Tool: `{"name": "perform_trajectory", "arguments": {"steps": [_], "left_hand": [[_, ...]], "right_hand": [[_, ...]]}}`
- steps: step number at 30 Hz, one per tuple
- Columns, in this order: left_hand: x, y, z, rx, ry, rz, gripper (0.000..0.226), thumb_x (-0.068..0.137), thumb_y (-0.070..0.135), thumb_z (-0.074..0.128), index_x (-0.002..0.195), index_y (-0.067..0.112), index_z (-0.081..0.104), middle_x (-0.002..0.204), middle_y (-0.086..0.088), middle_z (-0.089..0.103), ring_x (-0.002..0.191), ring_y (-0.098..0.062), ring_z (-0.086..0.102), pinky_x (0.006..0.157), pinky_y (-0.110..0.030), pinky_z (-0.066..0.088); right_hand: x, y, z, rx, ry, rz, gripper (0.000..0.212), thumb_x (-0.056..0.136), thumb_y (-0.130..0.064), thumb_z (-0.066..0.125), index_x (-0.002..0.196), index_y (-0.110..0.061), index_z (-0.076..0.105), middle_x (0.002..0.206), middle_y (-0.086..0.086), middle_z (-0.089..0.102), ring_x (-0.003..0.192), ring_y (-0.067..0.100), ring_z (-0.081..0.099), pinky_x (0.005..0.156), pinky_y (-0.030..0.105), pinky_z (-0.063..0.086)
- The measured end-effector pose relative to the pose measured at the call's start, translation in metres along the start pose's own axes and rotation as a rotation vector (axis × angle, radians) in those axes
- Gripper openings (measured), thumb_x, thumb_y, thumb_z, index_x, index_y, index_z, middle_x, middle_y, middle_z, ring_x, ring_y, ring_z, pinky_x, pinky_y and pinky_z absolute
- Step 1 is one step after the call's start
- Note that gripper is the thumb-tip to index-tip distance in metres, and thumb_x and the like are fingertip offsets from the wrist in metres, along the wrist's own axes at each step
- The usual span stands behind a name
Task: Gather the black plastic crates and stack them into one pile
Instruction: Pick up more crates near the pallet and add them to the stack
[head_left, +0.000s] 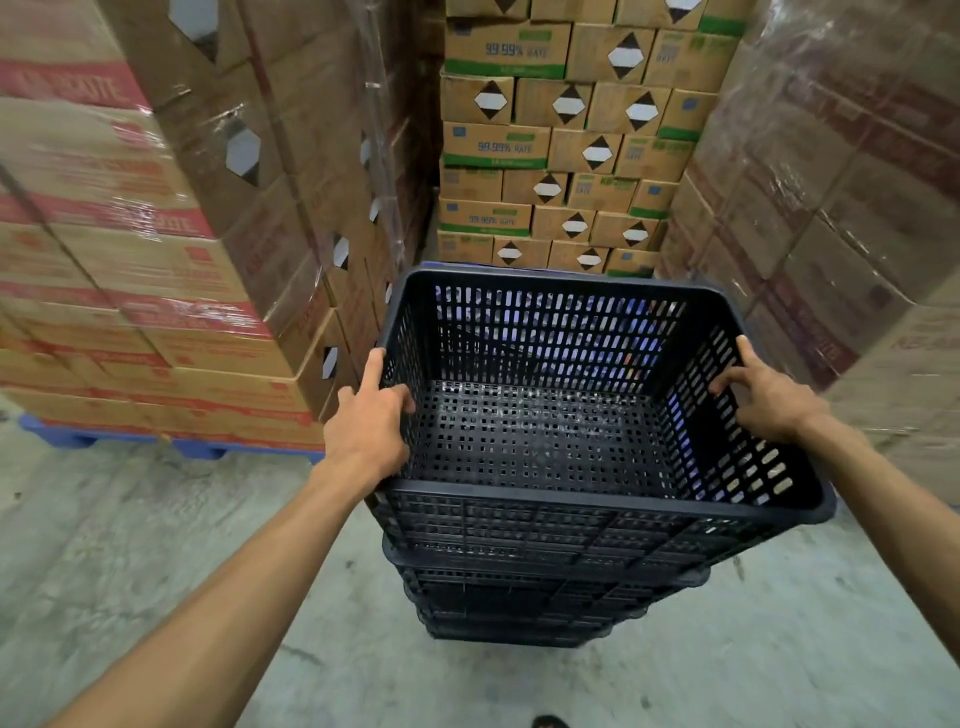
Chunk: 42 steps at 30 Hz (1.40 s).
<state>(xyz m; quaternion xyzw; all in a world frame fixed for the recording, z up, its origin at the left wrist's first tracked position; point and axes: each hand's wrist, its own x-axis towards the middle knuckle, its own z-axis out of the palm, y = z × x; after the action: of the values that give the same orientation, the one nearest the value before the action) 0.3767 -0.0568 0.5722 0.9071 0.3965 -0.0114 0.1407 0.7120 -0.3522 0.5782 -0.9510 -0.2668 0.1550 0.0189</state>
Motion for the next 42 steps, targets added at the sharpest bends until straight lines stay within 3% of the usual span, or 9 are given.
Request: {"name": "perform_trajectory", "arguments": {"steps": [7, 10, 14, 19, 26, 29, 33, 36, 42], "left_hand": [[0.003, -0.007, 0.003, -0.036, 0.021, -0.009, 0.048, 0.070, 0.000, 0.068, 0.103, 0.033, 0.060, 0.163, 0.009, 0.002, 0.120, -0.035, 0.049, 0.069, -0.039, 0.047], [0.001, -0.004, 0.013, -0.036, 0.062, -0.012, 0.046, 0.070, 0.002, 0.069, 0.101, 0.035, 0.060, 0.163, 0.010, 0.002, 0.122, -0.034, 0.043, 0.069, -0.038, 0.045], [0.006, -0.010, 0.009, -0.060, 0.085, 0.006, 0.047, 0.066, 0.000, 0.071, 0.096, 0.035, 0.062, 0.163, 0.012, 0.006, 0.120, -0.031, 0.050, 0.066, -0.037, 0.046], [0.006, -0.006, 0.013, 0.107, 0.060, -0.017, 0.041, 0.074, 0.015, 0.073, 0.106, 0.037, 0.060, 0.163, 0.010, -0.006, 0.121, -0.032, 0.048, 0.066, -0.036, 0.046], [0.001, -0.006, 0.012, 0.094, 0.075, 0.014, 0.046, 0.071, 0.018, 0.068, 0.113, 0.036, 0.059, 0.165, 0.008, -0.001, 0.122, -0.032, 0.047, 0.088, -0.043, 0.051], [-0.001, -0.007, 0.010, 0.068, 0.058, 0.038, 0.044, 0.073, 0.019, 0.064, 0.114, 0.035, 0.057, 0.165, 0.008, 0.000, 0.125, -0.032, 0.045, 0.087, -0.043, 0.051], [0.000, -0.009, 0.006, 0.027, 0.024, 0.071, 0.044, 0.079, 0.024, 0.062, 0.121, 0.035, 0.053, 0.165, 0.005, -0.001, 0.143, -0.033, 0.025, 0.104, -0.050, 0.038], [0.001, -0.014, -0.002, -0.109, 0.007, 0.085, 0.044, 0.085, 0.032, 0.061, 0.127, 0.035, 0.048, 0.164, 0.004, 0.008, 0.146, -0.035, 0.017, 0.108, -0.056, 0.029], [0.006, -0.064, -0.030, -0.368, 0.134, 0.147, 0.047, 0.088, 0.043, 0.058, 0.130, 0.022, 0.050, 0.140, -0.006, 0.048, 0.128, -0.033, 0.047, 0.104, -0.048, 0.041]], "right_hand": [[-0.007, -0.006, 0.001, 0.032, 0.011, 0.046, 0.046, 0.080, -0.006, 0.056, 0.105, -0.044, 0.058, 0.163, -0.017, -0.010, 0.123, 0.030, 0.056, 0.086, 0.040, 0.048], [-0.012, -0.014, 0.010, 0.009, 0.119, 0.086, 0.044, 0.076, -0.010, 0.058, 0.102, -0.046, 0.061, 0.162, -0.022, -0.005, 0.113, 0.031, 0.061, 0.079, 0.039, 0.048], [-0.015, -0.016, 0.015, 0.130, 0.210, 0.094, 0.040, 0.074, -0.009, 0.057, 0.091, -0.044, 0.061, 0.161, -0.026, 0.010, 0.119, 0.029, 0.059, 0.088, 0.041, 0.048], [-0.025, -0.016, 0.021, 0.115, 0.231, 0.074, 0.042, 0.073, -0.012, 0.059, 0.099, -0.045, 0.060, 0.161, -0.021, 0.015, 0.122, 0.032, 0.056, 0.091, 0.045, 0.048], [-0.034, -0.020, 0.022, 0.078, 0.277, 0.062, 0.052, 0.073, -0.016, 0.061, 0.119, -0.038, 0.054, 0.160, -0.010, 0.023, 0.130, 0.034, 0.044, 0.095, 0.050, 0.046], [-0.040, -0.022, 0.024, 0.005, 0.288, 0.047, 0.048, 0.078, -0.019, 0.058, 0.124, -0.033, 0.053, 0.158, -0.003, 0.027, 0.130, 0.035, 0.038, 0.096, 0.051, 0.044], [-0.045, -0.035, 0.027, -0.061, 0.291, 0.058, 0.043, 0.082, -0.025, 0.055, 0.125, -0.032, 0.054, 0.154, 0.005, 0.031, 0.139, 0.036, 0.021, 0.108, 0.055, 0.026], [-0.051, -0.069, 0.021, 0.103, 0.284, 0.019, 0.039, 0.087, -0.029, 0.056, 0.125, -0.032, 0.053, 0.152, 0.006, 0.034, 0.139, 0.035, 0.023, 0.109, 0.060, 0.020], [-0.062, -0.189, 0.004, 0.259, 0.341, -0.302, 0.033, 0.092, -0.037, 0.056, 0.125, -0.034, 0.052, 0.131, -0.003, 0.055, 0.126, 0.024, 0.045, 0.105, 0.057, 0.027]]}}
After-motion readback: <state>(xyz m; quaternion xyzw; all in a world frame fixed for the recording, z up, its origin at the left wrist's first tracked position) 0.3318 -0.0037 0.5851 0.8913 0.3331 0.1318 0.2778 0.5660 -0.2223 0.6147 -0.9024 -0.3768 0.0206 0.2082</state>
